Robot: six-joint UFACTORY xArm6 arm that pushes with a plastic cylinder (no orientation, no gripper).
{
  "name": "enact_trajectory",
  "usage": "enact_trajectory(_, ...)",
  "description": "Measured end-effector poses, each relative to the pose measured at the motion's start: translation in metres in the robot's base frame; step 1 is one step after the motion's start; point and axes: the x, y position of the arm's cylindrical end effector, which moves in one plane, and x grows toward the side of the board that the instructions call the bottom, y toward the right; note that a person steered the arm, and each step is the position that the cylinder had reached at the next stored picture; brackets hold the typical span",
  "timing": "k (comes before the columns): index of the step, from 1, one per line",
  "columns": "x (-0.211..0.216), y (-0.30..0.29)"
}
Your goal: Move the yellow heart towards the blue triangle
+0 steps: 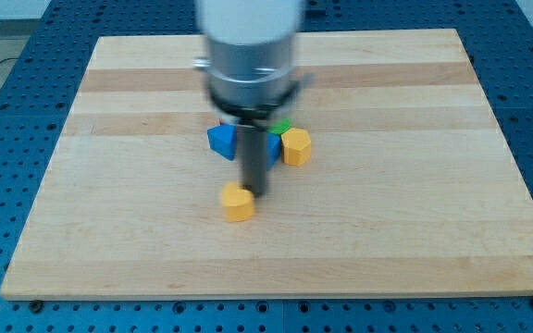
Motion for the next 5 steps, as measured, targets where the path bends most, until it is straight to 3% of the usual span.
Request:
enact_trajectory(1,0.001,-0.019)
enact_trajectory(3,0.008,0.088)
enact_trajectory(4,0.032,0.093)
enact_trajectory(5,0.054,0.05)
